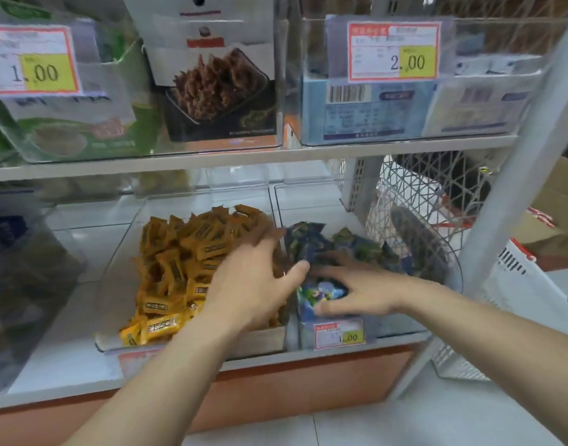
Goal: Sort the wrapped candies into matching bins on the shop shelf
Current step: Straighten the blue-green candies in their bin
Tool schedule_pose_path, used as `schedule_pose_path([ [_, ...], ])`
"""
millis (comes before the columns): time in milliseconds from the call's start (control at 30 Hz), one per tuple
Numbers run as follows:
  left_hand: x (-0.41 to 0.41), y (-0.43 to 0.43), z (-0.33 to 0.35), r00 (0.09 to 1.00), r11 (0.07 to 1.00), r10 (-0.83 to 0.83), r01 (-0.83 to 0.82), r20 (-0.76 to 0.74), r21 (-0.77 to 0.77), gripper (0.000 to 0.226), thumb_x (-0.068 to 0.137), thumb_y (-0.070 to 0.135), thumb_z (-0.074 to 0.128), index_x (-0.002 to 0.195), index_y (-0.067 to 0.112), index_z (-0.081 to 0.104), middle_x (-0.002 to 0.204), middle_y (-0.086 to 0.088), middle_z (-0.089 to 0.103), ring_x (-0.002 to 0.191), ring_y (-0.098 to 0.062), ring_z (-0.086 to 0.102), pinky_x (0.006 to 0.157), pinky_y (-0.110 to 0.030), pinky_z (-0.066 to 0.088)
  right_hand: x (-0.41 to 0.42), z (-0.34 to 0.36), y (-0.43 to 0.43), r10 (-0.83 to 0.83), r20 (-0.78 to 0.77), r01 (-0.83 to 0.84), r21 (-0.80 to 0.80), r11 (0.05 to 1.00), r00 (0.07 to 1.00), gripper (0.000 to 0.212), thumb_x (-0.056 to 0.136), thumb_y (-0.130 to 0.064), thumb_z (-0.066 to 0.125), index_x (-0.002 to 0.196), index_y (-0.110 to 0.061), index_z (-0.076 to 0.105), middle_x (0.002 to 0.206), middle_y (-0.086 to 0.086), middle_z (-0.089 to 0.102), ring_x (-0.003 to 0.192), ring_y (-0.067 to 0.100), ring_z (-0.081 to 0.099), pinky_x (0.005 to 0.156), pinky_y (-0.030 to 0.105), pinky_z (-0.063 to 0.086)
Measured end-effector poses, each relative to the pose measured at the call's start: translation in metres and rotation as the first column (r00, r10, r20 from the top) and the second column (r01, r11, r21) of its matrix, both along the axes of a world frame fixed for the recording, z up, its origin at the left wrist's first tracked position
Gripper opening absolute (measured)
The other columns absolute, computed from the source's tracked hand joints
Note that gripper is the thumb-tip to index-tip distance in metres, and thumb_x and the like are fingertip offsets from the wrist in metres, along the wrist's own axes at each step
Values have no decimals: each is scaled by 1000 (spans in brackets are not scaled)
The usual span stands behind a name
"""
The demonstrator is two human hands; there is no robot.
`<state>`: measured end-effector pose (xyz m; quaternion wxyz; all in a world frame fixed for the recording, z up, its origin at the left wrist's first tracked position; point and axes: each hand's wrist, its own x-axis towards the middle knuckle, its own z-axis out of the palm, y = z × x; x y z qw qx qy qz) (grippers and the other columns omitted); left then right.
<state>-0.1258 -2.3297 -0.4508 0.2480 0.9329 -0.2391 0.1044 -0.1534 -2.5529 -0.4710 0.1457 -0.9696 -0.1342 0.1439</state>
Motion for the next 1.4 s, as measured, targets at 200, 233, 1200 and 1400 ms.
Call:
schedule_pose_path([
  [200,3,-7,-19,1000,1000,-24,24,17,5,72,76,55,58,144,35,43,151,14,41,130,-12,47,95,-20,38,42,-21,-11,22,137,-29,51,998,990,65,77,-68,65,134,-52,39,137,-4,45,121,20,50,95,40,47],
  [233,3,-8,-19,1000,1000,-25,25,18,-8,73,74,56,55,143,35,45,149,15,43,128,-11,47,92,-18,37,51,-23,-15,24,163,-31,40,999,986,65,79,-67,64,136,-49,40,134,-3,46,118,21,52,91,35,45],
  [1200,1,-7,-22,1000,1000,-20,20,-22,-15,72,81,49,59,148,33,39,156,14,35,137,-13,41,106,-26,37,71,-40,-27,158,68,-134,-263,955,985,89,73,-72,66,149,-35,40,161,-5,16,147,27,10,116,57,25],
  [1400,1,-8,-22,1000,999,-16,16,-17,-28,75,75,56,51,146,35,41,155,16,37,135,-11,43,103,-23,38,99,-24,-53,144,170,-75,-359,930,975,66,77,-65,68,135,-35,58,153,-1,34,136,30,32,109,48,37],
])
